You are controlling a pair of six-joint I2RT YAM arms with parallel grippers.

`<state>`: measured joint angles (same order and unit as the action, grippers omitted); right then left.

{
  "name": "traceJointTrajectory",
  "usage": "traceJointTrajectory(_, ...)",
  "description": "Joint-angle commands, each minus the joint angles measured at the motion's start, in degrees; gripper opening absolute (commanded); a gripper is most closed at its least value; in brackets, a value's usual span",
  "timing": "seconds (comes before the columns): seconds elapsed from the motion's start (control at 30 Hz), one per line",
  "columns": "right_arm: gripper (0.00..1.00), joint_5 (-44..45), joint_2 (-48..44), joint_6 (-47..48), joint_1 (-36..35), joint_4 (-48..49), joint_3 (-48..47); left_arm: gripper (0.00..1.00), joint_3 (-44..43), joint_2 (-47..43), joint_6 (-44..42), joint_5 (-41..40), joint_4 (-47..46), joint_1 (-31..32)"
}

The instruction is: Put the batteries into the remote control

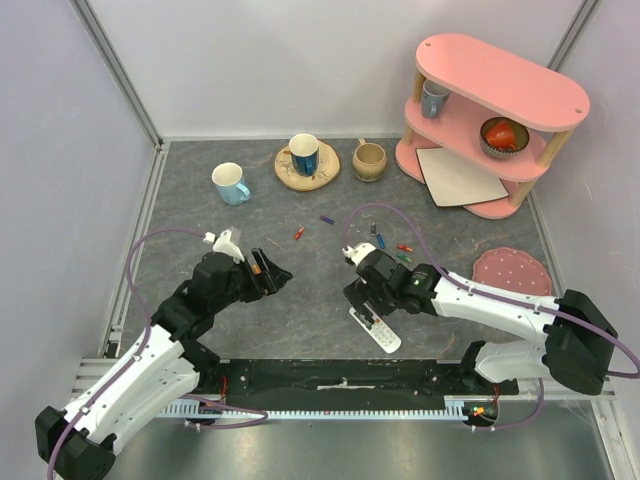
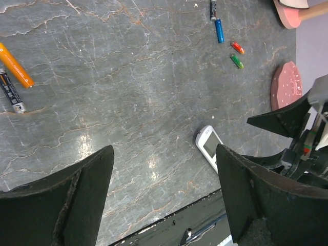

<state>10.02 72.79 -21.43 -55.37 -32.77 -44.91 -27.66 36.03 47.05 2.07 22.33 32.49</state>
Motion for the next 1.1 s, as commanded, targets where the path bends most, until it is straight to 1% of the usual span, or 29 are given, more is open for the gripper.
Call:
traceJointTrajectory(0.0,0.98,-0.35,1.12,-2.03,-2.19,-1.15,-0.10,0.86,0.33,-0.79,-1.78,1.80,-2.38,-0.06)
traceJointTrajectory(0.3,0.91,-1.14,4.28,-3.70,-5.80,-0.80,1.04,0.86,1.82,-1.58,-1.26,2.15,-2.46,-0.06)
traceJointTrajectory(0.37,0.85,-0.88,4.90,-4.49,-5.88,0.16,1.57,0.86,2.08,-1.67,-1.17,2.15,-2.55,-0.06)
traceJointTrajectory(0.5,0.80,-1.32,5.96,-6.25,-5.97,2.53,3.77,0.86,1.73,-1.93,-1.34,1.63,-1.85,-0.06)
traceJointTrajectory(0.63,0.71,-2.46,6.31,-6.96,-5.97,3.95,4.74,0.86,2.00,-2.11,-1.34,1.71,-1.94,-0.06)
traceJointTrajectory(0.7,0.68,-2.55,6.31,-6.87,-6.06,4.03,4.83,0.86,2.00,-2.11,-1.26,1.63,-2.02,-0.06)
traceJointTrajectory(0.8,0.61,-2.55,6.57,-6.96,-6.32,4.12,4.83,0.86,1.91,-2.28,-1.26,1.19,-1.59,-0.06)
traceJointTrajectory(0.83,0.56,-2.64,6.57,-6.96,-6.24,4.12,4.83,0.86,1.82,-2.46,-1.26,1.01,-1.41,-0.06)
traceJointTrajectory(0.9,0.52,-2.29,6.66,-7.48,-6.24,4.12,4.83,0.86,1.30,-2.63,-1.34,-0.13,-0.54,-0.06)
traceJointTrajectory(1.0,0.47,-1.15,5.17,-9.32,-6.41,4.56,4.39,0.85,-0.11,-3.16,-1.69,-1.45,0.70,-0.06)
traceJointTrajectory(1.07,0.44,-0.09,3.16,-12.21,-6.41,5.09,2.99,0.85,-0.99,-3.86,-1.78,-2.50,1.93,-0.06)
